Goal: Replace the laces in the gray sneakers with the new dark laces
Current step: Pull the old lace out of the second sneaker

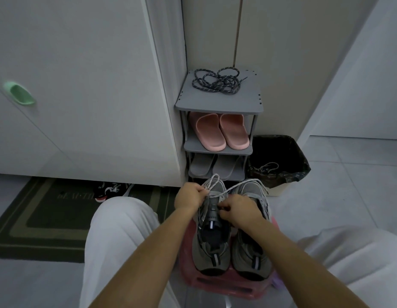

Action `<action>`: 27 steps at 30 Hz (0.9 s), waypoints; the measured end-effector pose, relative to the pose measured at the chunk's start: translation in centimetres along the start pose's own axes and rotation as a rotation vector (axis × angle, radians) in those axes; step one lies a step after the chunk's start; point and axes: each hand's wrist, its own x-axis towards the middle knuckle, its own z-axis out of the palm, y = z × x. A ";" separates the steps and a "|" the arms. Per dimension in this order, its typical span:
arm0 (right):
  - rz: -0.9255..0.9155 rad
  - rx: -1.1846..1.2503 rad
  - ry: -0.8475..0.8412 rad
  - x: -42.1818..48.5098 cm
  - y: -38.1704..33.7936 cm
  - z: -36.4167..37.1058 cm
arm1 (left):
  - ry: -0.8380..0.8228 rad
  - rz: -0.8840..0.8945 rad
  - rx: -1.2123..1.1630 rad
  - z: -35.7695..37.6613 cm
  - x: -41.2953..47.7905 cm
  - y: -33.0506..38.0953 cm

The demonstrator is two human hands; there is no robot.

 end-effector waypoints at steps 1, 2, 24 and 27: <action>0.000 -0.001 -0.003 0.1 0.0 0.1 | 0.003 0.007 0.017 0.0 0.1 -0.1; 0.000 -0.002 -0.004 0.1 0.0 0.1 | 0.002 0.018 0.046 0.0 0.1 -0.1; 0.018 0.045 0.000 -0.4 -0.4 -0.1 | 0.068 0.016 -0.374 -5.4 2.3 3.8; 0.021 0.039 -0.005 -0.4 -0.5 -0.1 | -0.020 0.014 -0.215 -3.0 1.2 2.1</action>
